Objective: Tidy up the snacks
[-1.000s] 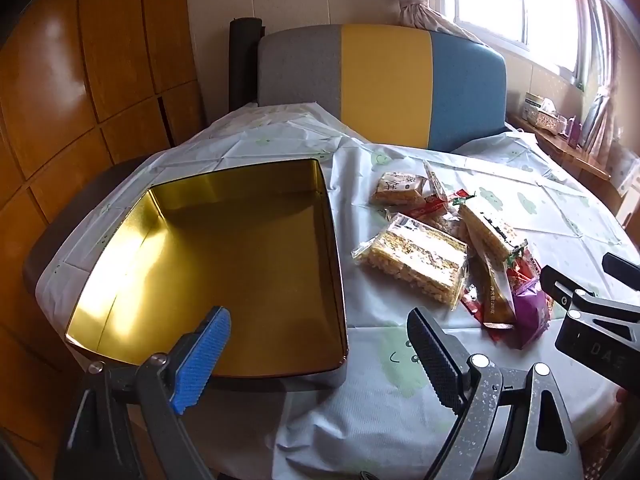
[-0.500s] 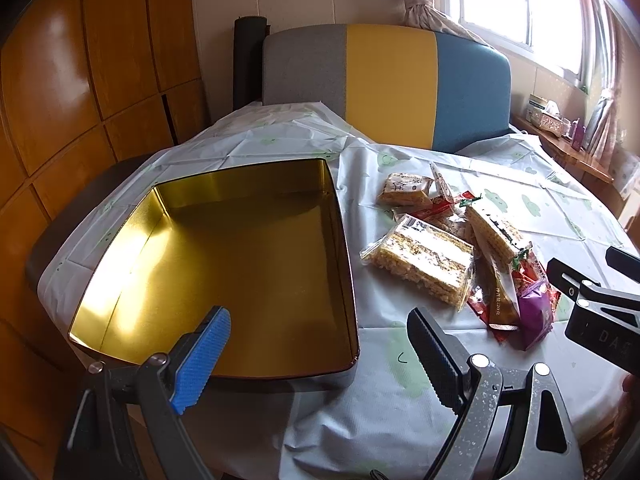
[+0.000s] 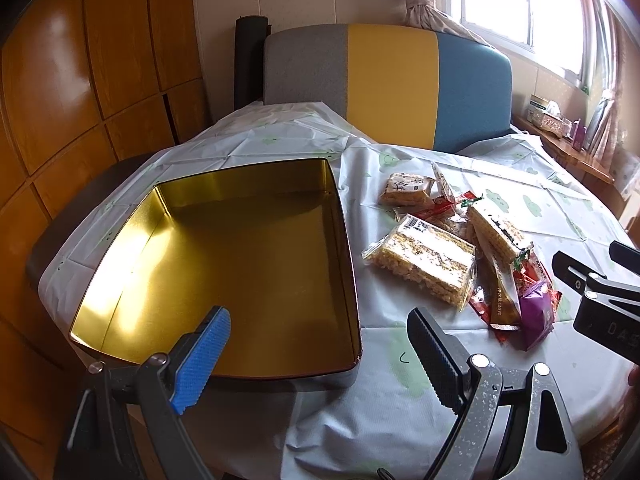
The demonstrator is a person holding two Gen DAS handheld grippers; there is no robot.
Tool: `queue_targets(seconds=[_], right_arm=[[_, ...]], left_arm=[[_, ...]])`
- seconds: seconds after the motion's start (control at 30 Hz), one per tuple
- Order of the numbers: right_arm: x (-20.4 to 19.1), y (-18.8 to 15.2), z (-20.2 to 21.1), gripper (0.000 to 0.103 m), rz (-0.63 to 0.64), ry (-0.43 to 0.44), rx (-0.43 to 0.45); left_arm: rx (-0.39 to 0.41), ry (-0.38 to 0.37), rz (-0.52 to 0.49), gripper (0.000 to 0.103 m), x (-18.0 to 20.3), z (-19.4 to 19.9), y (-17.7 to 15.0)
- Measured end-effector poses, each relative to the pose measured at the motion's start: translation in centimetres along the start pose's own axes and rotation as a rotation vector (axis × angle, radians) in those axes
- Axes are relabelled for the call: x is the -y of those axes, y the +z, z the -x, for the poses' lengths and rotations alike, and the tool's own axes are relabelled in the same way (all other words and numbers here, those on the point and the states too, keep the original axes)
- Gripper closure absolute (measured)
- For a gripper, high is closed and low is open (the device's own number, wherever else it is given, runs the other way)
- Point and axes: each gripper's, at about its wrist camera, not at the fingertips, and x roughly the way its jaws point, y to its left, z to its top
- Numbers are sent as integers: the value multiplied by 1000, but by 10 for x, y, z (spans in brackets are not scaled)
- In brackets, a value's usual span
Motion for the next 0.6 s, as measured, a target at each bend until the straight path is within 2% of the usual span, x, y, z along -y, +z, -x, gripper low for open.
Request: queue_targets(seconds=[0.6], right_arm=[[2,2,1,8,5,5,7]], left_arm=[[-6,-2,-7,12,1,0,-2]])
